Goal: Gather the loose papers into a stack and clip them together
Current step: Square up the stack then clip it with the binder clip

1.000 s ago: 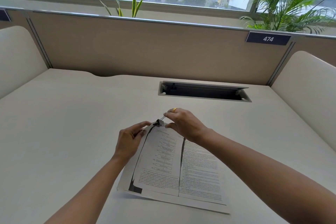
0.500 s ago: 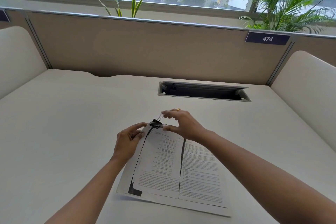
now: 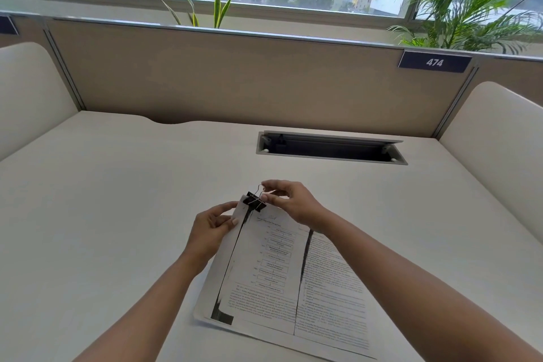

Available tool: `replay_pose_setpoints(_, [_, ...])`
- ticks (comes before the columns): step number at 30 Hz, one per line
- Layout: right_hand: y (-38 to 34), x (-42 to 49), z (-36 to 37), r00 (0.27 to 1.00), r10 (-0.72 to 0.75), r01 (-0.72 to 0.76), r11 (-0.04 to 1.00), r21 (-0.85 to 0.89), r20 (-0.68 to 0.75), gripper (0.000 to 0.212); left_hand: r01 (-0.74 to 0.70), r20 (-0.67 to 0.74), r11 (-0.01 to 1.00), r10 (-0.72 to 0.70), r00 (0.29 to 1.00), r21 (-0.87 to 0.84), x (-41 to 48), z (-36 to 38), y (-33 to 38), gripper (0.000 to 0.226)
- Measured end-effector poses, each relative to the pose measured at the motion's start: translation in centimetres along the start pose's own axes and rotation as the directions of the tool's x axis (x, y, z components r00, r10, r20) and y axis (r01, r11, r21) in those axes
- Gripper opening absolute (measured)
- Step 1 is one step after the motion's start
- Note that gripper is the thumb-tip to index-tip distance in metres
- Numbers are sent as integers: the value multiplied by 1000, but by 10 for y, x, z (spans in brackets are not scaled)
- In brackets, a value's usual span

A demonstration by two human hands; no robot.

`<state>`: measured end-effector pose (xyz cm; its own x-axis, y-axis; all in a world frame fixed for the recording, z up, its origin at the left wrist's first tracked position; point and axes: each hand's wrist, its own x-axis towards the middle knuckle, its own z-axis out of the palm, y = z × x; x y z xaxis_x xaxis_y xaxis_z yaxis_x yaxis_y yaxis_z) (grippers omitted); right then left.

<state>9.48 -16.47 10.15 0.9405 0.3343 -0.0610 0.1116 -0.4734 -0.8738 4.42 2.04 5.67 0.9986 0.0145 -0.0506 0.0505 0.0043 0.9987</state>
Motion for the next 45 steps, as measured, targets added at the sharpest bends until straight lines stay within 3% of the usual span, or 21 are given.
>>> replay_pose_setpoints(4, [1,2,-1,997,68,-73,989,130,43,48,13,15,1000,-13,1000,-14,0,1,0,33])
replay_pose_setpoints(12, [3,7,-1,990,112,-127,969,212,82,34,31,29,999,-30,999,-25,1,1,-1,34])
replay_pose_setpoints(22, [3,10,0,998,56,-56,981,184,4,28,52,40,998,-51,998,-27,6,0,-3,36])
replay_pose_setpoints(35, [2,18,4,999,37,-39,989,142,16,32,40,53,999,-39,998,-15,6,-3,-4,37])
replay_pose_setpoints(45, [3,15,9,998,54,-50,972,229,-14,31,27,60,999,-25,998,-20,4,-3,-4,38])
